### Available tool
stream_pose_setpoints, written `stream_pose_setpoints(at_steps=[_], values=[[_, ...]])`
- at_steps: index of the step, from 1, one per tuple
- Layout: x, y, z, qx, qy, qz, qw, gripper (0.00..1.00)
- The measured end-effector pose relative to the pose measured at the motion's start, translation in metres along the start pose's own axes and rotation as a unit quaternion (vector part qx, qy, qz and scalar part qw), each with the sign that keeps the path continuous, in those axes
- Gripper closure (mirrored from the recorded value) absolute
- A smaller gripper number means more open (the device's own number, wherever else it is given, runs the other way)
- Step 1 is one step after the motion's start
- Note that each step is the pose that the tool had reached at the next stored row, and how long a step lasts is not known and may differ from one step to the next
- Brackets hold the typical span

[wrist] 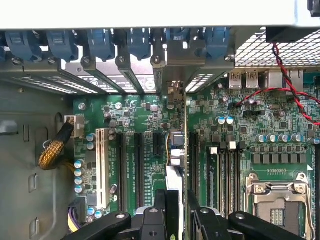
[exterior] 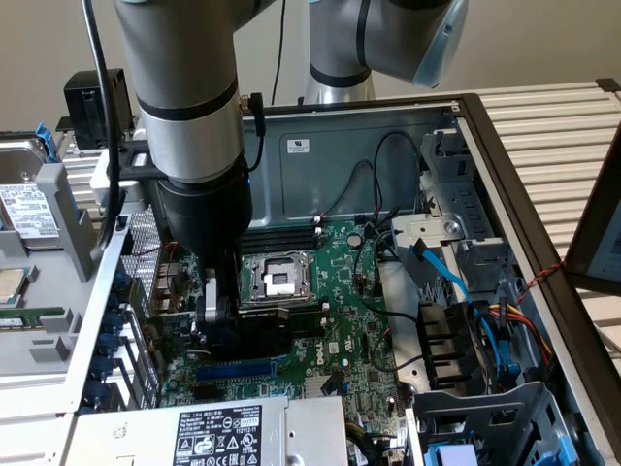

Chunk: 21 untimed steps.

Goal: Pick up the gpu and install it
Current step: 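Insert the gpu into the slot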

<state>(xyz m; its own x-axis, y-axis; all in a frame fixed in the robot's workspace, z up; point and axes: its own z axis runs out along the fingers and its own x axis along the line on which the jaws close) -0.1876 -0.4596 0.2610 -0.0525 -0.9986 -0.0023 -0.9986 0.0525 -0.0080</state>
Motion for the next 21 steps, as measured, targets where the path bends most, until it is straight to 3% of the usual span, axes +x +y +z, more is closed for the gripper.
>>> stream_pose_setpoints(at_steps=[6, 21], values=[[0.0023, -0.0001, 0.0005, -0.0001, -0.0021, 0.0, 1.0, 0.73], [0.0013, 0.0008, 0.0021, -0.0016, -0.0021, 0.0, 1.0, 0.73]])
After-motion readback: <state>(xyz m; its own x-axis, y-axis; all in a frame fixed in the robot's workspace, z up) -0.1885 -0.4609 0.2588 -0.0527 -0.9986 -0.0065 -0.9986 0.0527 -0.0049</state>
